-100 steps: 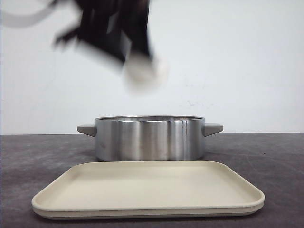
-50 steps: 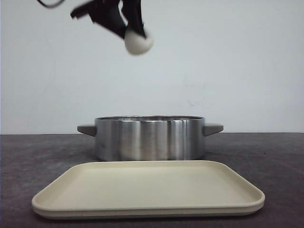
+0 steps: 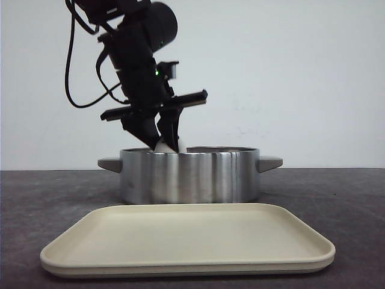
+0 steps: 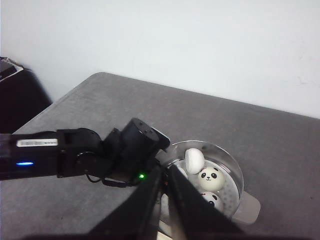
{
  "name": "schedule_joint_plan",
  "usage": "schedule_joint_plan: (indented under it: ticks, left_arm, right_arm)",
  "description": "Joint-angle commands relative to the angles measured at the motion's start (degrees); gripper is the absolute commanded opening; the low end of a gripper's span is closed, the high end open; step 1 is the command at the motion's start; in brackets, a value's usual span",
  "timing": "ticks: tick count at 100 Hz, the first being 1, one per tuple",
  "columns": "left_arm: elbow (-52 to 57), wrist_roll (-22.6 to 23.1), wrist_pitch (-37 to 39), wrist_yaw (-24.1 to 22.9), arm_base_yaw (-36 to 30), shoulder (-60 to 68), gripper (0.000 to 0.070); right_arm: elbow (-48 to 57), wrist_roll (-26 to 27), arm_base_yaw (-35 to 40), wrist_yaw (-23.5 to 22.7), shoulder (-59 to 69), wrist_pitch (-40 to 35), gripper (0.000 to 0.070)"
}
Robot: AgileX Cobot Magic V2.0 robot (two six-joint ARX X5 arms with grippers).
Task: Steam buns
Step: 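Carry the bun with the left gripper into the steamer and release, then raise the open left gripper away from the steamer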
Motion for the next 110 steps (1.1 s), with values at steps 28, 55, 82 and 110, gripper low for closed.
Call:
schedule_joint_plan:
  ticks: [28,55,82,110]
  left_arm:
    - [1.7,0.5,-1.1,0.0,-0.4,1.3,0.0403]
    - [4.3,0.5,-6.5,0.0,-0.4,1.3,0.047]
    - [12.8,1.4,-13.0,0.0,-0.4,1.3,0.0685]
    - [16.5,-2.2,-18.9,-4.1,-0.7,-4.0,0.05]
  right_arm:
    - [1.0,1.2,0.6,0.0,0.5,0.3,0.0017]
    - [0.8,0.3,0.6,0.5,0.5,-0.5,0.0017]
    - [0.7,-0.8,0.5,2.7,0.9,-2.4,0.0017]
    - [-2.2,-2.3,0.5,9.4,0.9,-3.8,0.0017]
